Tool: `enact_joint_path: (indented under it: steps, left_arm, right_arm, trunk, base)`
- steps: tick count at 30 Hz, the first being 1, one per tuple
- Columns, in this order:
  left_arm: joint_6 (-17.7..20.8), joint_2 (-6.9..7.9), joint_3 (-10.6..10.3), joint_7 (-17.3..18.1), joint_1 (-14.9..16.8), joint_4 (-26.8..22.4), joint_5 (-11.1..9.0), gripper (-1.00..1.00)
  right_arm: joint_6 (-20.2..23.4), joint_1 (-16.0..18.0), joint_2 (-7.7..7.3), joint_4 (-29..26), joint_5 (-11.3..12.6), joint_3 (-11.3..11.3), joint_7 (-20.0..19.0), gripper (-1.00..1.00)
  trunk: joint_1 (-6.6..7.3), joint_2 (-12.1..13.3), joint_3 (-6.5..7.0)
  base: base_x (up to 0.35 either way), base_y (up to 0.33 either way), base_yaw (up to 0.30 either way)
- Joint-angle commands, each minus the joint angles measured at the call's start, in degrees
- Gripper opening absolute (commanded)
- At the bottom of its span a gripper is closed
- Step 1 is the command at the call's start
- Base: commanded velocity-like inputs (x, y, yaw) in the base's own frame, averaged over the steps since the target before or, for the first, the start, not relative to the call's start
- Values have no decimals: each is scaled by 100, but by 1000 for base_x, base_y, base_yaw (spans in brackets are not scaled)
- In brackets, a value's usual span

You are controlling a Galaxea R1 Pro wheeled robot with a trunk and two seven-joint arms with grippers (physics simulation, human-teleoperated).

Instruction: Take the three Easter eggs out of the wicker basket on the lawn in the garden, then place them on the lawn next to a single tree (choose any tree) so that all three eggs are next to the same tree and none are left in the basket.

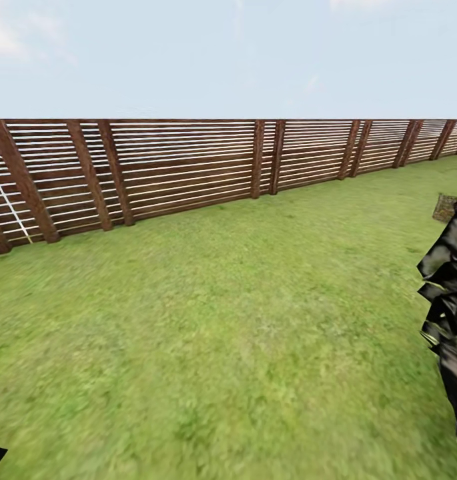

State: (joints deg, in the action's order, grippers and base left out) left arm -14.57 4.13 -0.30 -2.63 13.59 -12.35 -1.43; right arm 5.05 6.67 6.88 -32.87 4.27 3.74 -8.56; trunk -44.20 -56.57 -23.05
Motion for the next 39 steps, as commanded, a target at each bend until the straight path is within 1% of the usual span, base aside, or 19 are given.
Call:
enact_joint_path:
  steps: [1, 39]
  left_arm:
    - [-19, 0, -5, -10, 3, 4, -15, 100]
    - [-62, 0, -23, -10, 3, 13, -6, 100]
  right_arm:
    - [33, 1, -2, -10, 43, 10, -5, 100]
    - [35, 1, -2, -9, 23, 5, -2, 100]
  trunk:
    - [-4, -4, -6]
    - [-4, -4, -6]
  base:
    - [317, 0, 0]
    - [322, 0, 0]
